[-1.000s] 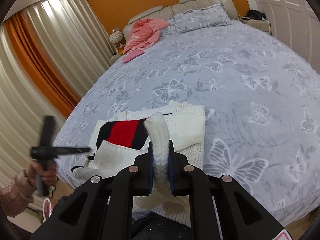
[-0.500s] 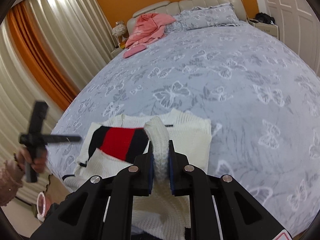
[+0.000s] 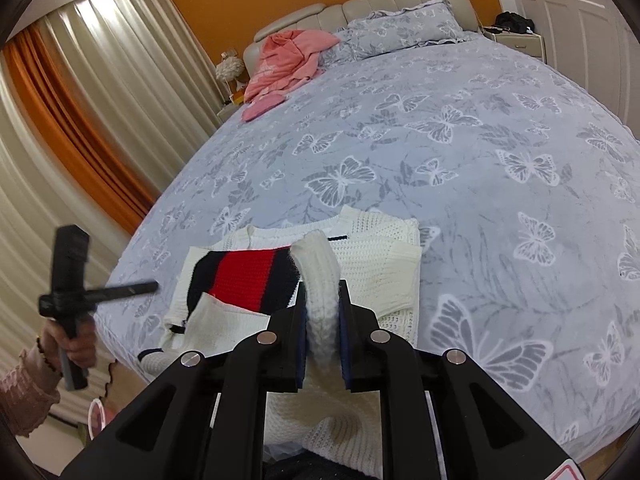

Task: Fold small clothes

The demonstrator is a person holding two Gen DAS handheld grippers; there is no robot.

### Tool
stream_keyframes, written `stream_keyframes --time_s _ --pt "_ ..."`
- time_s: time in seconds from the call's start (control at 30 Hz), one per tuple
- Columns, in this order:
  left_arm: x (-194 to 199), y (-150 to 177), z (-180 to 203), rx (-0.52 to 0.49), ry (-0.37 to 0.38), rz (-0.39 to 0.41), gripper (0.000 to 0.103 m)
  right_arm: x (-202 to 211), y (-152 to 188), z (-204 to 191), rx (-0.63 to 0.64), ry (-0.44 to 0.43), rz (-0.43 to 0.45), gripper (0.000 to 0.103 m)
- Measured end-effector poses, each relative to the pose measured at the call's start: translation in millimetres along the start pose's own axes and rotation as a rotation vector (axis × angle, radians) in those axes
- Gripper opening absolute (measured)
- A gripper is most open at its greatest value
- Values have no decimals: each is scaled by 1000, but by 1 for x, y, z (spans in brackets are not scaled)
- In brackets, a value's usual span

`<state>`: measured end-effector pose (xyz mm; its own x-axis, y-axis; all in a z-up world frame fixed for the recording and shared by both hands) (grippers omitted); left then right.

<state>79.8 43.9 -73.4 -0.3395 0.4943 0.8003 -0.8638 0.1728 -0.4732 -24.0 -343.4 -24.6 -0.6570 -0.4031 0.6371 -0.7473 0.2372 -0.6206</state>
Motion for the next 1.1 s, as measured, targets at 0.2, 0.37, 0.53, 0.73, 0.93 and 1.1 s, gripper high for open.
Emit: stream_keyframes --time_s 0.2,0.37,0.53,0.73,0.93,1.1 --pt "-1 -13 -3 -71 -55 -24 17 -6 5 5 -13 15 -18 14" --pt "-47 -4 -1 -169 -72 -109 46 -8 7 5 -21 12 -23 14" --pt "-76 7 -1 -184 -14 -192 25 -10 6 6 -22 11 -27 14" --pt "-23 -2 -6 -88 11 -38 2 -1 7 6 -24 16 -9 14" --pt "20 -3 -4 -88 -1 31 2 -4 13 14 -48 30 -23 14" --pt "16 -1 -12 -53 -40 33 2 1 8 7 -34 17 0 14"
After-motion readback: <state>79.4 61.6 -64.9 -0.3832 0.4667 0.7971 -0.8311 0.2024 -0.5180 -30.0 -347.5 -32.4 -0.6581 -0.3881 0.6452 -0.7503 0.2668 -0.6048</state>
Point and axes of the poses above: each gripper's, at about its wrist camera, not at the fingertips, and x roughly against the way its jaws point, z to its right, y to its underside, the point moved 1 cm from there along -x, roughly the way its jaws point, and after that the axes turned 4 degrees about -y, right-handed, at the moved point
